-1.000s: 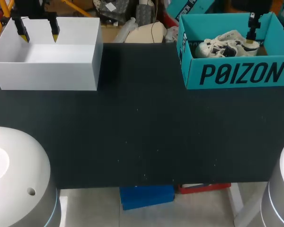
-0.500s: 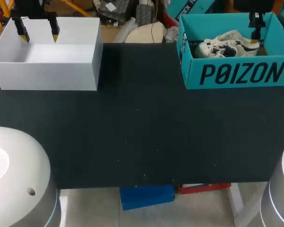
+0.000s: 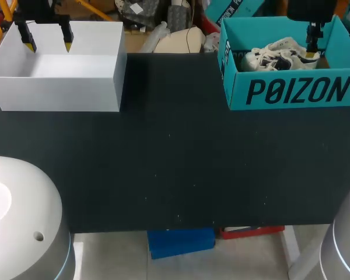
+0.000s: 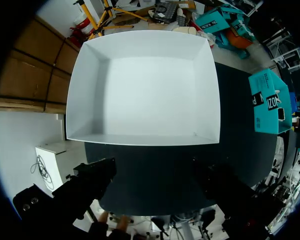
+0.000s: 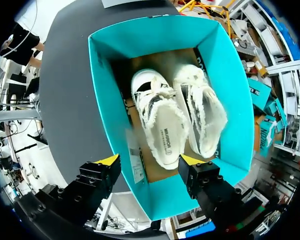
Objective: Take the shoe out of the shoebox, open the shoe tongue, remove and reinsert the insole, then place the shoe into the shoebox
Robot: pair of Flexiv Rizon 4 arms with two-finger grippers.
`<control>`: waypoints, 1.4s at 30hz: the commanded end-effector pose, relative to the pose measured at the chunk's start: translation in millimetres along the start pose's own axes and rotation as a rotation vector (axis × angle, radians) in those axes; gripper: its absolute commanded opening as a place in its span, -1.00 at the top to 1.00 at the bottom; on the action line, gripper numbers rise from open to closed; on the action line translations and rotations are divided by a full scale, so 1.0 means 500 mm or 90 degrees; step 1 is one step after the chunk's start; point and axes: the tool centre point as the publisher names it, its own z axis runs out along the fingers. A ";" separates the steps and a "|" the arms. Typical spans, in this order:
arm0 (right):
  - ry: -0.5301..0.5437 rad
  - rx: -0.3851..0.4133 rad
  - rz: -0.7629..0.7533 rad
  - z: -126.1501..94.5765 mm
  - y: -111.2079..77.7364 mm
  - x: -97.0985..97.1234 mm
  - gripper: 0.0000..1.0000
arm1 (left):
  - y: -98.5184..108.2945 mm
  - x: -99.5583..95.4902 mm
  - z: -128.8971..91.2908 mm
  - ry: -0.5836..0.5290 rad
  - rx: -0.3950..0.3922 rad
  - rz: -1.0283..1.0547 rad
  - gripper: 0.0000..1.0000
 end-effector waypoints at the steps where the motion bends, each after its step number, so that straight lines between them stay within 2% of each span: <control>1: 0.017 0.001 -0.001 0.019 0.010 -0.017 -0.47 | 0.000 0.000 0.000 0.000 0.000 0.000 -1.00; 4: 0.026 -0.002 0.002 0.026 0.013 -0.023 -0.47 | 0.000 0.000 0.000 0.000 0.000 0.000 -1.00; 8: 0.029 -0.003 -0.001 0.035 0.014 -0.028 -0.55 | 0.000 0.000 0.000 0.000 0.000 0.000 -1.00; 14: 0.031 -0.009 0.003 0.048 0.011 -0.038 -0.55 | 0.000 0.000 0.000 0.000 0.000 0.000 -1.00; 19: 0.027 -0.025 -0.006 0.065 0.014 -0.053 -0.38 | 0.000 0.000 0.000 0.000 0.000 0.000 -1.00; 23: 0.031 -0.024 -0.014 0.085 0.013 -0.068 -0.15 | 0.000 0.000 0.000 0.000 0.000 0.000 -1.00; 26: 0.036 -0.027 -0.022 0.095 0.015 -0.077 -0.31 | 0.000 0.000 0.000 0.000 0.000 0.000 -1.00; 27: 0.036 -0.027 -0.024 0.099 0.016 -0.082 -0.47 | 0.000 0.000 0.000 0.000 0.000 0.000 -1.00; 28: 0.037 -0.029 -0.027 0.101 0.018 -0.086 -0.54 | 0.000 0.000 0.000 0.000 0.000 0.000 -1.00; 30: 0.037 -0.031 -0.032 0.107 0.022 -0.096 -0.55 | 0.000 0.000 0.000 0.000 0.000 0.000 -1.00; 32: 0.037 -0.033 -0.036 0.114 0.025 -0.106 -0.51 | 0.000 0.000 0.000 0.000 0.000 0.000 -1.00; 34: 0.039 -0.032 -0.041 0.122 0.027 -0.113 -0.36 | 0.000 0.000 0.000 0.000 0.000 0.000 -1.00; 35: 0.040 -0.033 -0.043 0.125 0.029 -0.116 -0.05 | 0.000 0.000 0.000 0.000 0.000 0.000 -1.00; 36: 0.041 -0.033 -0.044 0.129 0.031 -0.118 0.05 | 0.000 0.000 0.000 0.000 0.000 0.000 -1.00; 42: 0.045 -0.033 -0.056 0.148 0.041 -0.126 0.11 | 0.000 0.000 0.000 0.000 0.000 0.000 -1.00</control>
